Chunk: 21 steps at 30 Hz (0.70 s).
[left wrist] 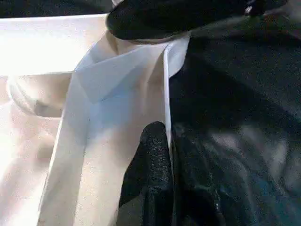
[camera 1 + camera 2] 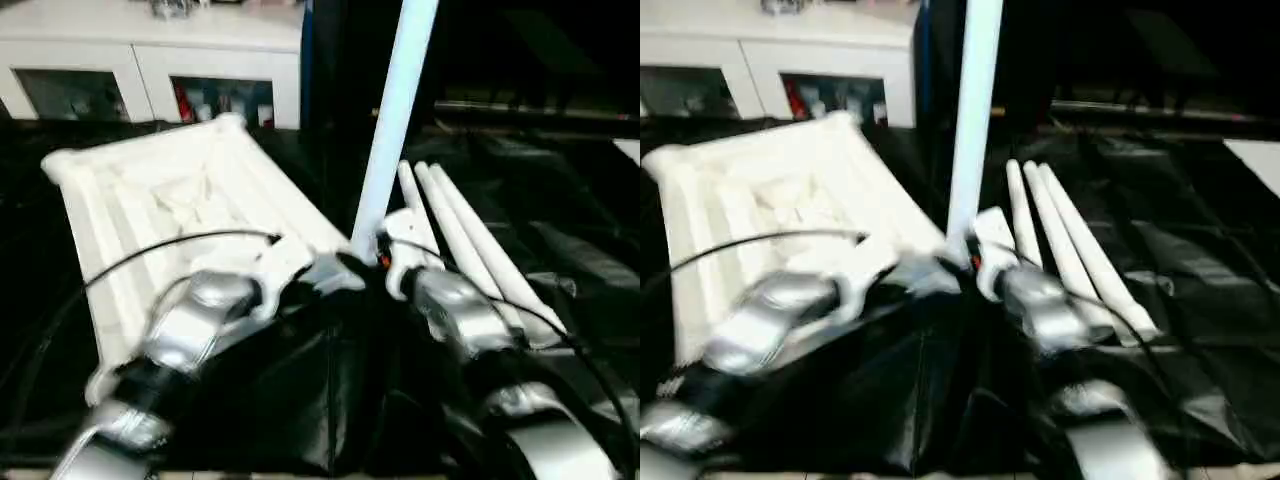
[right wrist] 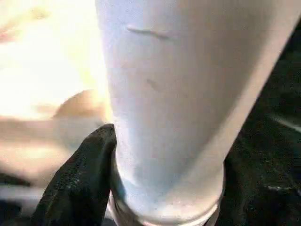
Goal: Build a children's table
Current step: Rotate leg to tighten
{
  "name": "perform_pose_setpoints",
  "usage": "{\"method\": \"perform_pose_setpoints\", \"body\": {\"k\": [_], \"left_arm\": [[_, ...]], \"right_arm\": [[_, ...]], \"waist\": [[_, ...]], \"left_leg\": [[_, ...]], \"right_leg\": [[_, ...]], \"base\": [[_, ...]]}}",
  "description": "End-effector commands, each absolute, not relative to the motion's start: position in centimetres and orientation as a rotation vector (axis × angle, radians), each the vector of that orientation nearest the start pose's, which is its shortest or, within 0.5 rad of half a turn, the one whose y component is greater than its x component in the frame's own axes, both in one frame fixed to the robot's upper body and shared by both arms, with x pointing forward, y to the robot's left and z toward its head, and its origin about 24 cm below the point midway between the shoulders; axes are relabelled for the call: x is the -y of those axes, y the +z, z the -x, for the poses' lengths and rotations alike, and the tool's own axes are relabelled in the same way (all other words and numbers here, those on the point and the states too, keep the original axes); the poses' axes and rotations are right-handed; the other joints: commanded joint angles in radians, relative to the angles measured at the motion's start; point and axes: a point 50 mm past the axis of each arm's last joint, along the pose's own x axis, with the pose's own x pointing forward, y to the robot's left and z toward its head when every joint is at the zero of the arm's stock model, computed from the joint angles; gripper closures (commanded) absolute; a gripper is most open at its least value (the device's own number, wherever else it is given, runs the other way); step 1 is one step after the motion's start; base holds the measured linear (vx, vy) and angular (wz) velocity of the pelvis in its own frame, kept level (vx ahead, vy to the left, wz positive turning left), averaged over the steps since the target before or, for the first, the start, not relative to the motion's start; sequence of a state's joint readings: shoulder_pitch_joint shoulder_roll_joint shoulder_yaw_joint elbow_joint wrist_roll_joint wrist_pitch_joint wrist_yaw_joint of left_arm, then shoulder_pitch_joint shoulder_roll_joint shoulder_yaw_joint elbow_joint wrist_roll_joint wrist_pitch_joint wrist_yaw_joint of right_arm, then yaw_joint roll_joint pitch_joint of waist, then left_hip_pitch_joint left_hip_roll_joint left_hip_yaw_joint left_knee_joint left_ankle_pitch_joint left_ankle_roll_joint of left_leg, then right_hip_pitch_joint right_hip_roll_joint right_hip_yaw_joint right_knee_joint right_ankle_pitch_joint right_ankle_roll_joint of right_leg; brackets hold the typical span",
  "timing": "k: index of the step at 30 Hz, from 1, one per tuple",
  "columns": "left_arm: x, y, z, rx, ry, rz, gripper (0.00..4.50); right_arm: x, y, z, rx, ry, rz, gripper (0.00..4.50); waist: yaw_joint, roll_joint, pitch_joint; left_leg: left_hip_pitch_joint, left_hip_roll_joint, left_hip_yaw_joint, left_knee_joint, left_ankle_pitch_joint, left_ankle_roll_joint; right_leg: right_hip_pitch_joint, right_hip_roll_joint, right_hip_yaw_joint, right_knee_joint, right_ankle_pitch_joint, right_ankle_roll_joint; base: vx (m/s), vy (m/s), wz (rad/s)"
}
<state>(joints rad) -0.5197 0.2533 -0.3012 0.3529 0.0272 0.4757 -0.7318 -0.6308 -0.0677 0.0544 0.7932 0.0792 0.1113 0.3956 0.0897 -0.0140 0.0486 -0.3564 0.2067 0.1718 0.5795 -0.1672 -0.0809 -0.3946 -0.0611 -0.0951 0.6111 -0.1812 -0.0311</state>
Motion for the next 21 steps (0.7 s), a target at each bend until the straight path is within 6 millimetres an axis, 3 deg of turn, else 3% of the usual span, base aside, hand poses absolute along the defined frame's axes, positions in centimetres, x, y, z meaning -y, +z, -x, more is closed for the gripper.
{"method": "perform_pose_setpoints", "body": {"k": [1,2,4,6,7,8,10,12,13,14,16,17,18,20,21], "left_arm": [[-9.3,4.9,-32.5,-0.471,-0.806,-0.256,4.50],[-8.5,4.7,-33.4,-0.490,-0.681,-0.227,4.50],[-8.3,4.6,-33.7,-0.494,-0.633,-0.226,4.50],[-7.7,4.7,-34.0,-0.496,-0.615,-0.224,4.50],[-7.3,4.9,-34.1,-0.487,-0.623,-0.231,4.50],[-7.1,5.1,-34.2,-0.482,-0.627,-0.235,4.50],[-7.0,5.2,-34.3,-0.476,-0.631,-0.257,4.50],[-7.2,5.3,-34.2,-0.476,-0.643,-0.276,4.50],[-7.3,5.2,-34.2,-0.478,-0.647,-0.281,4.50],[-7.7,5.2,-34.2,-0.479,-0.650,-0.296,4.50],[-8.1,5.2,-34.1,-0.476,-0.660,-0.300,4.50],[-8.4,5.2,-34.0,-0.469,-0.676,-0.306,4.50],[-8.6,5.3,-33.9,-0.463,-0.692,-0.313,4.50],[-9.0,5.3,-33.6,-0.446,-0.737,-0.330,4.50],[-9.6,5.5,-33.0,-0.427,-0.811,-0.334,4.50]], "right_arm": [[10.6,0.3,-34.0,-0.464,0.386,0.027,1.75],[9.5,0.2,-34.2,-0.481,0.296,0.011,1.75],[8.9,0.2,-34.3,-0.487,0.275,-0.011,1.75],[7.7,0.4,-34.4,-0.495,0.284,-0.022,1.75],[6.7,0.7,-34.5,-0.481,0.314,-0.033,1.75],[6.2,1.0,-34.5,-0.472,0.324,-0.037,1.75],[5.2,1.7,-34.7,-0.436,0.354,-0.044,1.75],[5.1,1.9,-34.8,-0.418,0.378,-0.045,1.75],[5.1,2.0,-34.8,-0.410,0.378,-0.041,1.19],[5.4,2.4,-35.0,-0.379,0.389,-0.050,1.05],[5.6,2.7,-35.2,-0.354,0.411,-0.059,0.99],[5.9,3.0,-35.3,-0.341,0.424,-0.053,0.69],[6.2,3.2,-35.4,-0.330,0.435,-0.046,0.69],[6.7,3.6,-35.5,-0.302,0.473,-0.024,0.51],[7.8,4.1,-35.6,-0.268,0.520,0.010,0.51]], "waist": [[-0.002,0.002,-0.049],[-0.008,0.003,-0.045],[-0.004,-0.001,-0.045],[-0.007,0.002,-0.045],[-0.006,0.002,-0.052],[-0.007,0.002,-0.056],[-0.005,0.001,-0.055],[-0.004,-0.004,-0.054],[-0.003,-0.005,-0.055],[-0.003,-0.005,-0.055],[-0.005,-0.005,-0.056],[-0.010,-0.006,-0.055],[-0.015,-0.006,-0.056],[-0.017,-0.005,-0.060],[-0.014,-0.005,-0.063]], "left_leg": [[0.020,0.018,-0.011,-0.064,-0.320,-0.013],[0.025,0.017,-0.008,-0.064,-0.340,-0.016],[0.054,0.010,-0.007,-0.052,-0.400,-0.018],[0.038,0.013,-0.015,-0.060,-0.408,-0.011],[0.025,0.019,-0.020,-0.070,-0.387,-0.009],[0.018,0.022,-0.021,-0.074,-0.365,-0.007],[0.021,0.021,-0.017,-0.073,-0.359,-0.004],[0.016,0.019,-0.015,-0.074,-0.344,0.004],[0.016,0.020,-0.014,-0.074,-0.336,0.008],[0.015,0.020,-0.014,-0.074,-0.332,0.009],[0.007,0.019,-0.015,-0.075,-0.320,0.014],[-0.002,0.018,-0.018,-0.078,-0.314,0.013],[-0.009,0.020,-0.021,-0.081,-0.308,0.010],[0.000,0.025,-0.017,-0.075,-0.285,0.016],[-0.002,0.026,-0.015,-0.073,-0.249,0.025]], "right_leg": [[0.031,-0.088,0.049,-0.116,-0.521,-0.075],[0.023,-0.085,0.048,-0.123,-0.547,-0.066],[0.007,-0.082,0.039,-0.139,-0.608,-0.046],[0.022,-0.087,0.031,-0.141,-0.614,-0.027],[0.035,-0.089,0.033,-0.133,-0.563,-0.024],[0.039,-0.091,0.036,-0.126,-0.512,-0.031],[0.032,-0.092,0.041,-0.123,-0.485,-0.046],[0.035,-0.093,0.043,-0.119,-0.475,-0.055],[0.034,-0.094,0.045,-0.118,-0.472,-0.057],[0.034,-0.096,0.045,-0.117,-0.473,-0.060],[0.038,-0.096,0.046,-0.114,-0.463,-0.059],[0.045,-0.096,0.044,-0.111,-0.461,-0.056],[0.052,-0.095,0.040,-0.111,-0.462,-0.048],[0.044,-0.097,0.047,-0.106,-0.388,-0.083],[0.048,-0.099,0.050,-0.097,-0.329,-0.105]], "base": [[0.000,0.000,0.00],[0.000,0.000,0.00],[0.000,0.000,0.00],[0.000,0.000,0.00],[0.000,0.000,0.00],[0.000,0.000,0.00],[0.000,0.000,0.00],[0.000,0.000,0.00],[0.000,0.000,0.00],[0.000,0.000,0.00],[0.000,0.000,0.00],[0.000,0.000,0.00],[0.000,0.000,0.00],[0.000,0.000,0.00],[0.000,0.000,0.00]]}}
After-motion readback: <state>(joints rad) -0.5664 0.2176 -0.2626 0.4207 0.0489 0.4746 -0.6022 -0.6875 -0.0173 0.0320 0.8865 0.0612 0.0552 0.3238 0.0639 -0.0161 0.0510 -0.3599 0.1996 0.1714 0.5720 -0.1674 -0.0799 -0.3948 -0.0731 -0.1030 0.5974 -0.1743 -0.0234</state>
